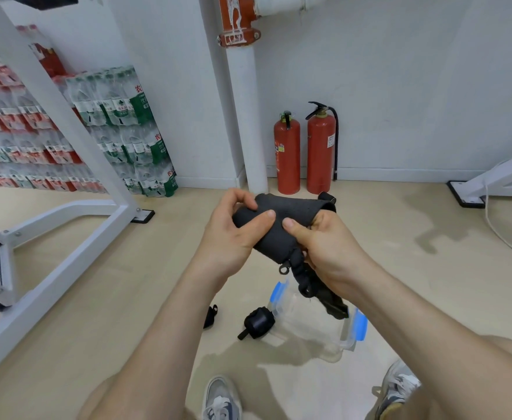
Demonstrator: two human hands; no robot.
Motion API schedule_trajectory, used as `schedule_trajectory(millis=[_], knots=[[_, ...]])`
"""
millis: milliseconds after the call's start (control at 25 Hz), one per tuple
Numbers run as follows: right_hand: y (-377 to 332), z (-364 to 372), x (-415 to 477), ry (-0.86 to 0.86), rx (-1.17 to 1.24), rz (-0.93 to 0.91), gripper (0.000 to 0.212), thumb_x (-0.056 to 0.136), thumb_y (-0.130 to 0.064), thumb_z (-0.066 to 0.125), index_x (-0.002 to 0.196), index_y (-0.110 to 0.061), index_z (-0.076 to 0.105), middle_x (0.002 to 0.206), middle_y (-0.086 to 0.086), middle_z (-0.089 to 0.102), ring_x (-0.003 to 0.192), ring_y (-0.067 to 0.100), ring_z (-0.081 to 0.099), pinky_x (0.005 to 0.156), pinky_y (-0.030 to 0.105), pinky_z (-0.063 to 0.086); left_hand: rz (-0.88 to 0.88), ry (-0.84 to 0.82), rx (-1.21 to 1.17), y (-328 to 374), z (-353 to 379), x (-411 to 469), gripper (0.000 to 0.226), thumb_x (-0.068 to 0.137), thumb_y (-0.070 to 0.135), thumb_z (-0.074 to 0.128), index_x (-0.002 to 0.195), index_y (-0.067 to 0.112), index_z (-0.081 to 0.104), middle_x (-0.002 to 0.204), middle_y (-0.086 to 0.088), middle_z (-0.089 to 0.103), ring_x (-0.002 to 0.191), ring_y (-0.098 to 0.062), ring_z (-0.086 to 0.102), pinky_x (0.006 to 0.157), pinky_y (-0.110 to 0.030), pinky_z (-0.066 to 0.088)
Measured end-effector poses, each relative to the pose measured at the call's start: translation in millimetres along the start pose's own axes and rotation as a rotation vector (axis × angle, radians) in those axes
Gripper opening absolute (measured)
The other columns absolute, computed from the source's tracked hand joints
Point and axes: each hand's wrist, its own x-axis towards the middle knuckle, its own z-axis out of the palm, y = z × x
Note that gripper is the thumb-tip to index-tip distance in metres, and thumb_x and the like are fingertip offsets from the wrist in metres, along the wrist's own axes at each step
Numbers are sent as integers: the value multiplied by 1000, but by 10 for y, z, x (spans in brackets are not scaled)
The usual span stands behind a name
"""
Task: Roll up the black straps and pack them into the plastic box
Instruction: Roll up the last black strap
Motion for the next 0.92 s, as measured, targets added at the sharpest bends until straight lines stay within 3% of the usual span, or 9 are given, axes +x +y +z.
schedule_trajectory(millis=[160, 240, 320, 440, 520, 600, 720, 920], knots=[[-74, -10, -35, -52, 1, 68, 28, 99, -3, 50, 120, -11, 67, 113, 10, 73, 103, 22, 70, 90, 42, 56, -68, 53, 11, 1, 12, -8, 36, 89, 14, 70, 109, 38, 51, 84, -10, 61, 71, -16, 63, 68, -36, 55], [-83, -11, -51, -108, -35, 48, 23, 99, -9, 54, 117, -12, 68, 109, 11, 74, 102, 25, 70, 90, 49, 52, -70, 71, 93, -18, 59, -7, 35, 87, 21, 71, 107, 43, 52, 85, -8, 62, 71, -18, 63, 68, -36, 55], [-70, 8, -76, -135, -96, 11, 22, 97, -7, 59, 116, -9, 68, 103, 13, 75, 94, 26, 71, 81, 47, 53, -75, 62, 121, -32, 105, -23, 24, 88, 29, 69, 101, 43, 55, 89, -8, 66, 71, -22, 66, 68, -41, 59], [-119, -13, -48, -70, -32, 61, 20, 93, -2, 60, 110, -6, 70, 97, 21, 74, 83, 37, 70, 73, 48, 56, -64, -151, 83, -6, -28, -35, 10, 92, 34, 66, 100, 36, 60, 97, 5, 68, 74, -13, 66, 67, -32, 54], [-190, -57, -37, -80, 148, 165, 20, 93, -3, 58, 111, -4, 68, 93, 18, 74, 76, 34, 71, 65, 37, 60, -66, -352, -52, 22, -192, -27, 29, 78, 42, 79, 102, 35, 65, 107, 10, 67, 89, -12, 63, 77, -28, 52], [-253, -56, -61, -129, 245, 242, 23, 94, -7, 56, 114, -2, 66, 88, 16, 74, 71, 31, 71, 59, 30, 59, -34, -401, -153, 27, -272, -20, 51, 60, 49, 90, 101, 29, 68, 114, -2, 67, 100, -22, 63, 85, -34, 53], [-273, -19, -86, -123, 299, 310, 21, 97, -12, 53, 109, -4, 68, 82, 14, 73, 67, 26, 70, 57, 27, 60, 45, -272, -152, 11, -184, -15, 50, 52, 50, 93, 91, 26, 72, 103, -7, 69, 98, -23, 63, 80, -33, 53], [-249, -12, -62, -35, 158, 290, 21, 96, -22, 60, 103, -4, 70, 85, 14, 72, 75, 22, 70, 68, 36, 63, 102, -76, -139, 65, -39, -39, 17, 70, 18, 78, 83, 14, 67, 77, 7, 70, 75, -6, 66, 65, -18, 51]])
